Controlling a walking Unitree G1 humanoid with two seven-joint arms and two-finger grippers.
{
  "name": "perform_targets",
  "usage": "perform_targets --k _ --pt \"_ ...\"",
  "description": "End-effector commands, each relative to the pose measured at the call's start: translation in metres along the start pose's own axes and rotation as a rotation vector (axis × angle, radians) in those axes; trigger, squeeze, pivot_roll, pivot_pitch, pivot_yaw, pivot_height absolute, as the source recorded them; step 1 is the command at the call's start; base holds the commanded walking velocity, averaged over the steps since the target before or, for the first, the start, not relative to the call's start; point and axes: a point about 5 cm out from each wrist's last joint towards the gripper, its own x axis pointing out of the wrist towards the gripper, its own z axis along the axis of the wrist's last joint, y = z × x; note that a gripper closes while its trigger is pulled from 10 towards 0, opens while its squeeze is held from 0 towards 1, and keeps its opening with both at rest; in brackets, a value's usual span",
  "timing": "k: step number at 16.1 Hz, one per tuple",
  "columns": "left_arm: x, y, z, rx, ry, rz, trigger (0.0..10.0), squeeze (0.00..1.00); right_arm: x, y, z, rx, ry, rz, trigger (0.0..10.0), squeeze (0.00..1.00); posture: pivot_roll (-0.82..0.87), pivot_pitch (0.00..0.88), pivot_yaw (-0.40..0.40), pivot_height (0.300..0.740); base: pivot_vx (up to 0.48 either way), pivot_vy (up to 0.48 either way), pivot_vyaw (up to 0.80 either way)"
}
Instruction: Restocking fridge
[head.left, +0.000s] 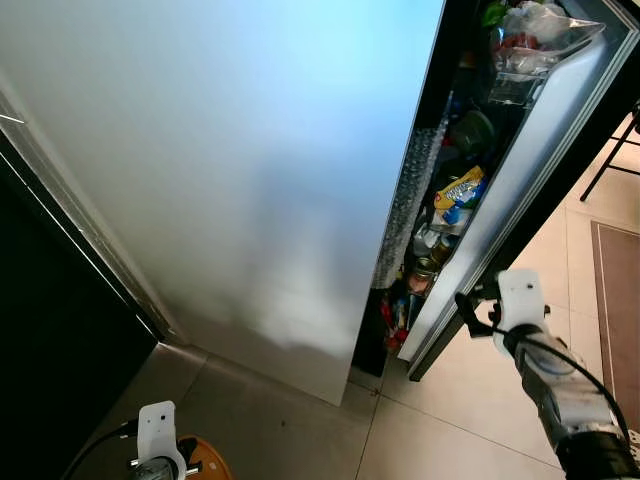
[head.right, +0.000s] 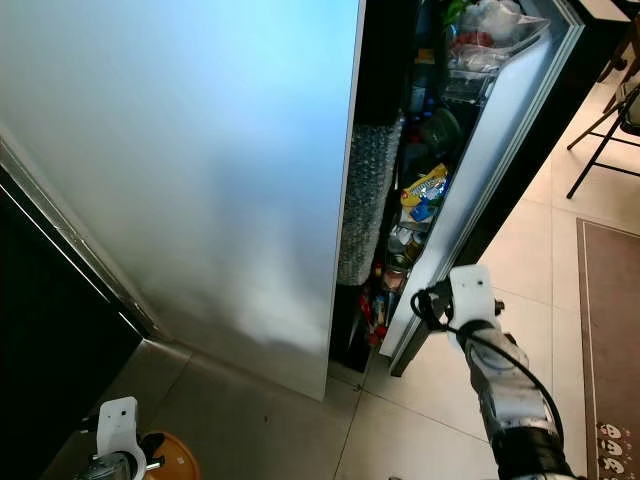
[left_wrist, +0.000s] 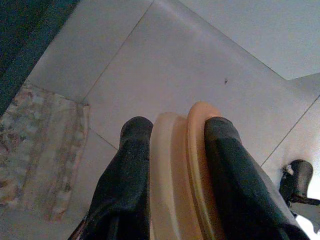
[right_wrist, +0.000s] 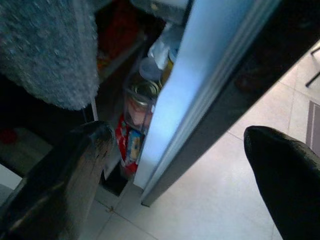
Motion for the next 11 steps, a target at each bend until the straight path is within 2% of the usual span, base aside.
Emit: perform_targets --k 1,3,5,9,10,11 --pt "-0.001 0.002 -0.006 0.019 0.027 0.000 10.0 0.00 0.004 0.001 0.014 0.003 -0.050 0.030 10.0 0.00 -0.06 0.093 -0.003 0.740 0.000 0.000 0.00" --pt "-0.001 0.002 -0.005 0.025 0.025 -0.002 10.0 0.00 0.011 0.009 0.042 -0.011 -0.150 0.096 10.0 0.00 -0.06 0.094 0.002 0.740 0.000 0.000 0.00" --pt "-0.001 0.002 -0.004 0.028 0.023 -0.003 10.0 0.00 0.016 0.012 0.061 -0.007 -0.209 0.111 10.0 0.00 -0.06 0.098 0.006 0.740 0.000 0.000 0.00" --pt "0.000 0.003 -0.003 0.034 0.020 -0.003 10.0 0.00 0.025 0.019 0.083 -0.042 -0.264 0.156 10.0 0.00 -0.05 0.105 0.009 0.740 0.000 0.000 0.00" --pt "0.000 0.003 -0.002 0.034 0.019 -0.002 10.0 0.00 0.027 0.016 0.088 -0.050 -0.270 0.137 10.0 0.00 -0.05 0.106 0.011 0.740 0.000 0.000 0.00" --pt "0.000 0.003 -0.002 0.035 0.019 -0.002 10.0 0.00 0.029 0.007 0.094 -0.049 -0.276 0.086 10.0 0.00 -0.06 0.107 0.013 0.740 0.000 0.000 0.00"
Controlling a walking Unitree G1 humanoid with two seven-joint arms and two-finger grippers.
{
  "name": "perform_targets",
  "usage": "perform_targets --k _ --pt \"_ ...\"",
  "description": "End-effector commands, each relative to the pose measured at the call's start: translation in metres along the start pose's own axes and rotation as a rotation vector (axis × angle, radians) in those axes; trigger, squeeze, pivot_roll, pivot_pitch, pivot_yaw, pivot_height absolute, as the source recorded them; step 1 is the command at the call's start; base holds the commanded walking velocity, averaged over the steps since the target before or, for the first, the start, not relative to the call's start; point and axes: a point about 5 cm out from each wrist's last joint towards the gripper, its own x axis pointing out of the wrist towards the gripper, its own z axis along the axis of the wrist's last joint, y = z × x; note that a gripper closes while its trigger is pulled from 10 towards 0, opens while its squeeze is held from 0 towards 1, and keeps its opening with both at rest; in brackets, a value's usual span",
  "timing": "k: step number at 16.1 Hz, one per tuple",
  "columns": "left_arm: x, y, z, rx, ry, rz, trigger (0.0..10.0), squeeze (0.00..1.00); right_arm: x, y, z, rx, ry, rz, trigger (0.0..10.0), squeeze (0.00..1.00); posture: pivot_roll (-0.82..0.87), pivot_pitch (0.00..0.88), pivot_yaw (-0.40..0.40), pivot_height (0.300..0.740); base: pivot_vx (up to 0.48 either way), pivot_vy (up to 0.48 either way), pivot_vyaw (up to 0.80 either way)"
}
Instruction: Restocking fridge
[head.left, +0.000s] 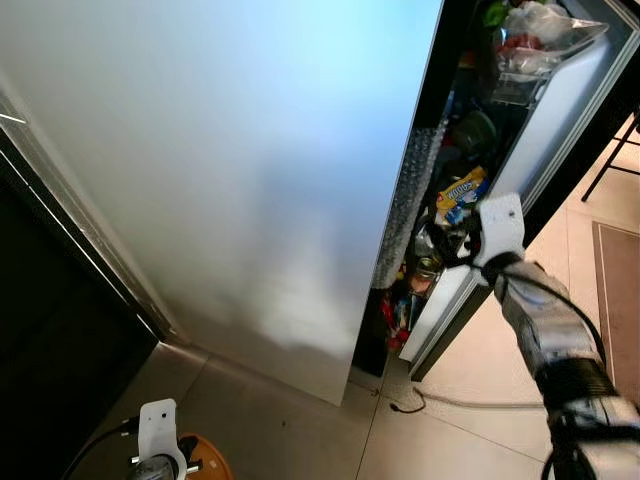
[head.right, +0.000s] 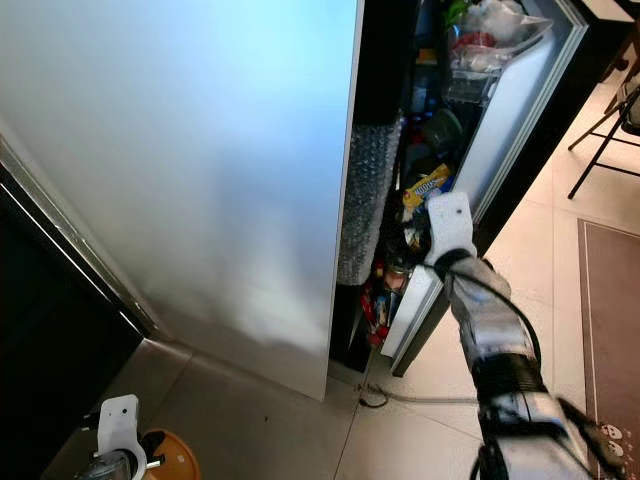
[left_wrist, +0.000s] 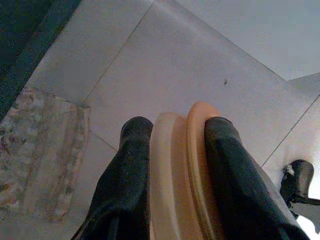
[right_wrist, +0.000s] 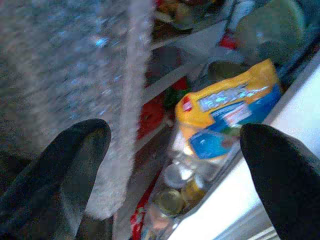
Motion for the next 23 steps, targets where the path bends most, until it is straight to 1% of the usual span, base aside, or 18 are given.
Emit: perform_targets --k 1,4,5,7,21,22,23 --pt "-0.001 0.004 -0.005 0.027 0.026 0.004 10.0 0.00 0.001 -0.014 0.005 -0.008 -0.007 -0.063 10.0 0.00 -0.06 0.107 0.014 0.740 0.000 0.000 0.00" --pt "-0.001 0.004 -0.004 0.030 0.026 0.003 10.0 0.00 0.002 -0.025 0.008 -0.020 -0.016 -0.097 10.0 0.00 -0.06 0.109 0.016 0.740 0.000 0.000 0.00" --pt "-0.001 0.004 -0.004 0.031 0.025 0.002 10.0 0.00 0.001 -0.033 0.010 -0.016 -0.024 -0.147 10.0 0.00 -0.06 0.109 0.016 0.740 0.000 0.000 0.00" --pt "-0.001 0.004 -0.004 0.034 0.026 0.001 10.0 0.00 -0.001 -0.041 0.010 -0.005 -0.027 -0.197 10.0 0.00 -0.06 0.113 0.018 0.740 0.000 0.000 0.00" --pt "-0.001 0.004 -0.004 0.035 0.026 0.001 10.0 0.00 0.001 -0.043 0.009 -0.008 -0.033 -0.206 10.0 0.00 -0.06 0.113 0.018 0.740 0.000 0.000 0.00" --pt "0.000 0.005 -0.003 0.049 0.029 -0.006 10.0 0.00 -0.111 -0.149 -0.074 0.004 0.210 -0.698 10.0 0.00 -0.09 0.117 0.020 0.740 0.000 0.000 0.00" --pt "0.000 0.005 -0.003 0.052 0.029 -0.008 10.0 0.00 -0.129 -0.159 -0.082 0.000 0.241 -0.762 10.0 0.00 -0.09 0.116 0.022 0.740 0.000 0.000 0.00"
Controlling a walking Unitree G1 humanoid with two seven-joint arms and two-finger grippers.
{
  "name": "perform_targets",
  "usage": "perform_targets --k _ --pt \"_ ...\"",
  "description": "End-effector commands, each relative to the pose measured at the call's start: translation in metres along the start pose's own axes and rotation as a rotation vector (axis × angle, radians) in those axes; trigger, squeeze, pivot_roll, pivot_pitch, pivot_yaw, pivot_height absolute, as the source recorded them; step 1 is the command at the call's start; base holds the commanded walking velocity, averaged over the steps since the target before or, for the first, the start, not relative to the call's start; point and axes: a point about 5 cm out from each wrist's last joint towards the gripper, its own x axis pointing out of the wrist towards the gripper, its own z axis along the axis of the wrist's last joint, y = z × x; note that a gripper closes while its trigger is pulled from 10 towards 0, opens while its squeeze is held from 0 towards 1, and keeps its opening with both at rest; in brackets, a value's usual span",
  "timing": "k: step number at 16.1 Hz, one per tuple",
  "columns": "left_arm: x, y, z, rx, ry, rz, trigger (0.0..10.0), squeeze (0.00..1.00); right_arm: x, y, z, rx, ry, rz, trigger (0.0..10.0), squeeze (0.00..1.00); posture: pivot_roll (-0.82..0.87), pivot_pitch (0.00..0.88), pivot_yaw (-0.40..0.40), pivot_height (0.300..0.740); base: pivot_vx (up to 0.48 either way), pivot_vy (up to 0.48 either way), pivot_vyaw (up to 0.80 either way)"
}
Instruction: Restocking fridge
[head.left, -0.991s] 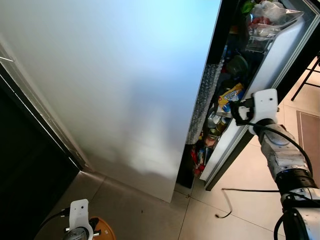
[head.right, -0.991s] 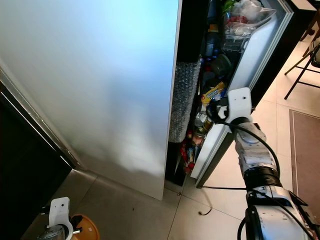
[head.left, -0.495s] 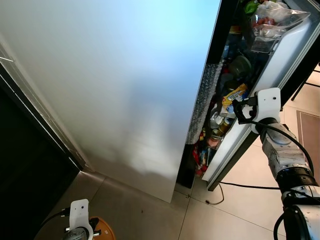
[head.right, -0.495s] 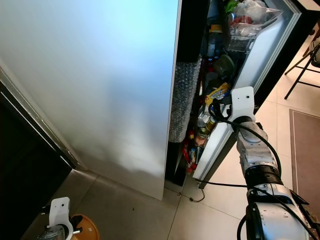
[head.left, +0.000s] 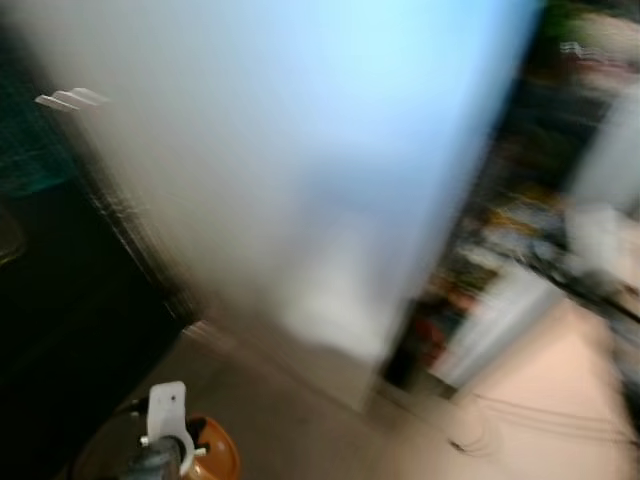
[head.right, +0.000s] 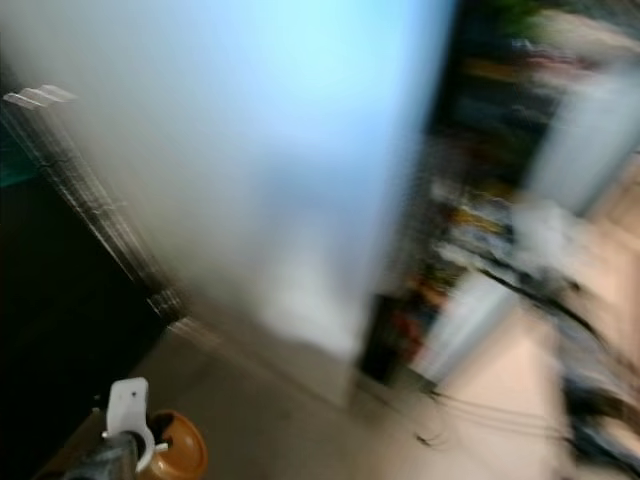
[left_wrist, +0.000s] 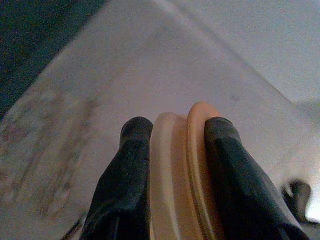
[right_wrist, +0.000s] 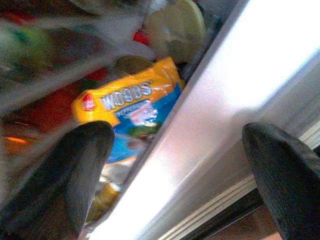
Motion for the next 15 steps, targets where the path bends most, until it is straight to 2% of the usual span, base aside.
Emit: perform_targets --k 1,4,7,8,9,10,11,14,15 --pt "-0.003 0.004 -0.016 0.016 0.064 0.008 10.0 0.00 -0.018 -0.044 -0.042 0.097 0.195 -0.235 10.0 0.00 -0.09 0.115 0.023 0.740 0.000 0.000 0.00" --pt "-0.003 0.005 -0.016 0.020 0.063 0.007 10.0 0.00 -0.024 -0.038 -0.054 0.117 0.225 -0.239 10.0 0.00 -0.08 0.114 0.023 0.740 0.000 0.000 0.00" --pt "-0.003 0.005 -0.015 0.020 0.063 0.007 10.0 0.00 -0.025 -0.037 -0.055 0.117 0.223 -0.239 10.0 0.00 -0.08 0.114 0.023 0.740 0.000 0.000 0.00" --pt "-0.003 0.004 -0.016 0.019 0.063 0.007 10.0 0.00 -0.030 -0.020 -0.068 0.130 0.266 -0.184 10.0 0.00 -0.07 0.107 0.017 0.740 0.000 0.000 0.00" --pt "-0.003 0.004 -0.016 0.015 0.065 0.005 10.0 0.00 -0.040 0.008 -0.091 0.153 0.345 -0.099 10.0 0.00 -0.07 0.102 0.017 0.740 0.000 0.000 0.00" --pt "-0.003 0.004 -0.017 0.008 0.068 0.000 10.0 0.00 -0.049 0.021 -0.108 0.161 0.412 -0.067 10.0 0.00 -0.07 0.100 0.017 0.740 0.000 0.000 0.00" --pt "-0.003 0.003 -0.018 0.005 0.080 -0.009 10.0 0.00 -0.073 0.038 -0.140 0.159 0.559 -0.034 10.0 0.00 -0.07 0.093 0.017 0.740 0.000 0.000 0.00" --pt "-0.003 0.003 -0.018 0.007 0.085 -0.016 10.0 0.00 -0.106 0.061 -0.171 0.165 0.709 0.033 10.0 0.00 -0.06 0.093 0.023 0.740 0.000 0.000 0.00" --pt "-0.003 0.003 -0.018 0.010 0.084 -0.022 10.0 0.00 -0.122 0.075 -0.182 0.165 0.767 0.085 10.0 0.00 -0.07 0.098 0.026 0.740 0.000 0.000 0.00"
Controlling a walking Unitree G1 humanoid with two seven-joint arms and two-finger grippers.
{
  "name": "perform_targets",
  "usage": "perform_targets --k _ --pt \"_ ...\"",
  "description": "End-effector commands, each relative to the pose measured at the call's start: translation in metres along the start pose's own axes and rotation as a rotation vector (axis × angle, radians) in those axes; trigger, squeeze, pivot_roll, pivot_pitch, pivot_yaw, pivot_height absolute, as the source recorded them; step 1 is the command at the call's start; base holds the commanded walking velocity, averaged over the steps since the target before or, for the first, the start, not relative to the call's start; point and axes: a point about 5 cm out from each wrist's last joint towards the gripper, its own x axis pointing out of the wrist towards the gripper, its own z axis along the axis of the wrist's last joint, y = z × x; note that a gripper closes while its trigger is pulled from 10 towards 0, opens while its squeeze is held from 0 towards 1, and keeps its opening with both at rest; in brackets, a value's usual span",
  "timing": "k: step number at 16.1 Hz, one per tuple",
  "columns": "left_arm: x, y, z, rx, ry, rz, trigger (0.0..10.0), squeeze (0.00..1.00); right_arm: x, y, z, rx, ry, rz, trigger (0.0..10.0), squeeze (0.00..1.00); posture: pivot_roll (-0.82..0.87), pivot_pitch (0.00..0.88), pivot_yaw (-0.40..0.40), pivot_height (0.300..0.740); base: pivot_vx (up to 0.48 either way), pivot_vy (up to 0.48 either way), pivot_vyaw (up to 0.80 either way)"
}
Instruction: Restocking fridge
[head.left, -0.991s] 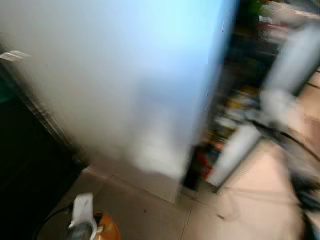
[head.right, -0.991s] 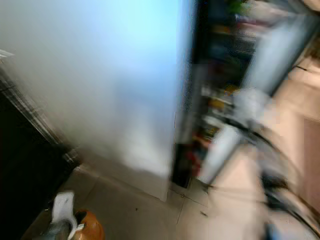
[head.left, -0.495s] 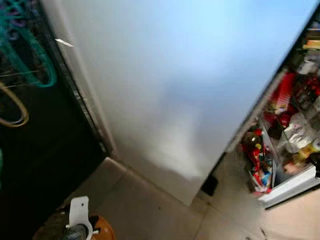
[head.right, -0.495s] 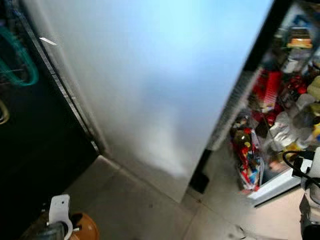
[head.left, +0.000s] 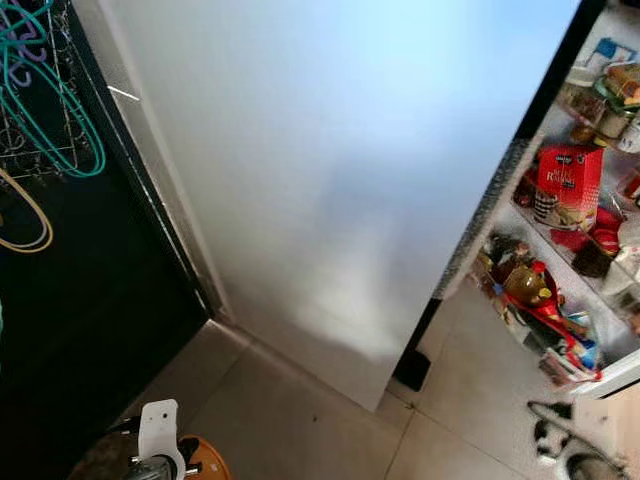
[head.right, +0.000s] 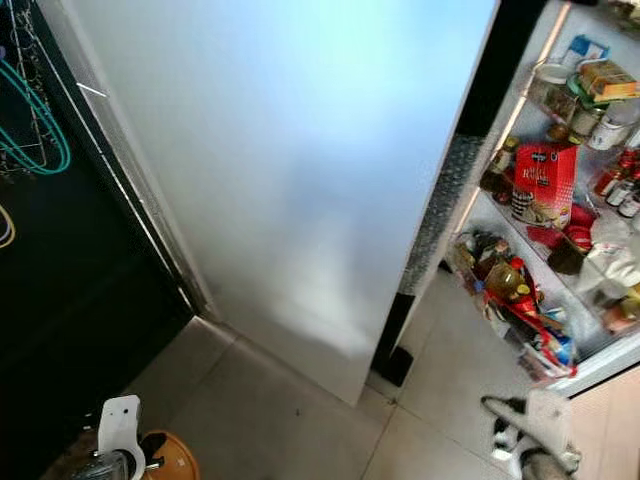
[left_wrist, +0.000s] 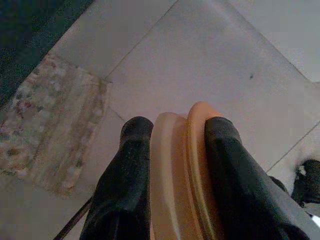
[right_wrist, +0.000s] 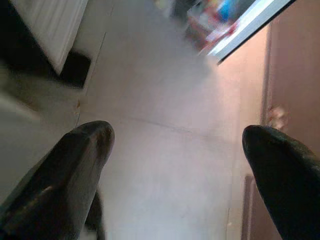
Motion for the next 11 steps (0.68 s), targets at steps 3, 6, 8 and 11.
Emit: perform_targets --k 3,6,8,11 --pt "-0.001 0.004 -0.004 0.054 0.047 -0.013 10.0 0.00 -0.010 0.026 -0.044 -0.032 0.127 0.117 10.0 0.00 -0.08 0.105 0.032 0.740 0.000 0.000 0.00" --pt "-0.001 0.004 -0.004 0.064 0.051 -0.015 10.0 0.00 -0.019 0.041 -0.072 -0.101 0.222 0.177 10.0 0.00 -0.08 0.109 0.033 0.740 0.000 -0.223 0.00" --pt "-0.001 0.004 -0.004 0.070 0.053 -0.020 10.0 0.00 -0.022 0.046 -0.077 -0.107 0.225 0.192 10.0 0.00 -0.08 0.111 0.034 0.740 0.000 -0.351 0.00" --pt "0.000 0.003 -0.004 0.077 0.059 -0.023 10.0 0.00 -0.024 0.051 -0.083 -0.108 0.239 0.189 10.0 0.00 -0.08 0.113 0.032 0.740 0.000 -0.389 0.34"
